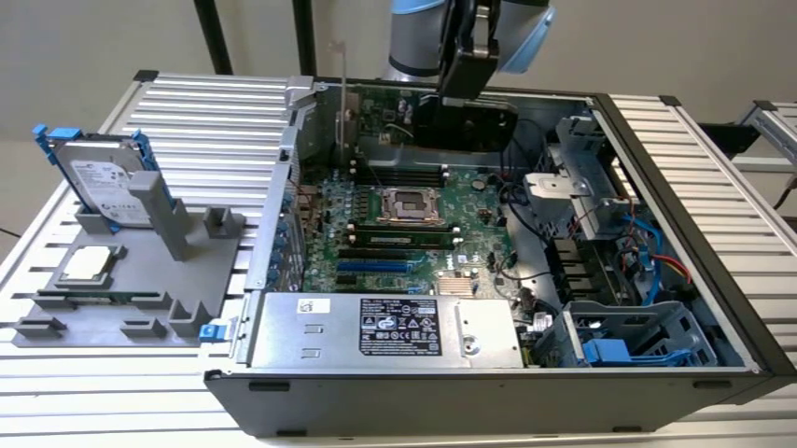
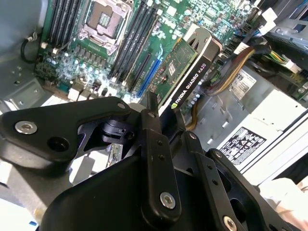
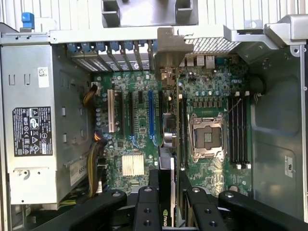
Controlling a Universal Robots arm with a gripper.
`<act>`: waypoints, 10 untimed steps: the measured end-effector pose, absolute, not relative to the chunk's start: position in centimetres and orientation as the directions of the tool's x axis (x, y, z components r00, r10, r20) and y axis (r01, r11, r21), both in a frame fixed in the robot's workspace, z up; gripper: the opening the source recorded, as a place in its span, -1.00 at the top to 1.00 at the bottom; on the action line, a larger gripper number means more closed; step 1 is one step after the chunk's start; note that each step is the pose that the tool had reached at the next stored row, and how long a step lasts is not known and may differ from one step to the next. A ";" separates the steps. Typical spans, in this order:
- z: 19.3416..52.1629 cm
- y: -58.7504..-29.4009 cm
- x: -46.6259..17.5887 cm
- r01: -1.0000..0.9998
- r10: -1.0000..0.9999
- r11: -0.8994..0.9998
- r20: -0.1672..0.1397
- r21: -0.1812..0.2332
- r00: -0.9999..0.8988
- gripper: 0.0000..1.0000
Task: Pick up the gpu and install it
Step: 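Insert the gpu into the slot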
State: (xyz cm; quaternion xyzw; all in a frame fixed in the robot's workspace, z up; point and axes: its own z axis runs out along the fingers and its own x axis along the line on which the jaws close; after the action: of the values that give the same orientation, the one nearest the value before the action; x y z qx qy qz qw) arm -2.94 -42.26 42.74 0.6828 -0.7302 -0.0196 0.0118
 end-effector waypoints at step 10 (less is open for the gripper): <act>42.4 -42.3 -2.9 -0.996 -0.997 0.082 -0.010 0.044 -0.082 1.00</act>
State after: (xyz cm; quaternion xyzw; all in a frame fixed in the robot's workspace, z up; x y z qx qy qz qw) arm -2.94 -42.26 42.43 0.6774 -0.7353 -0.0195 0.0115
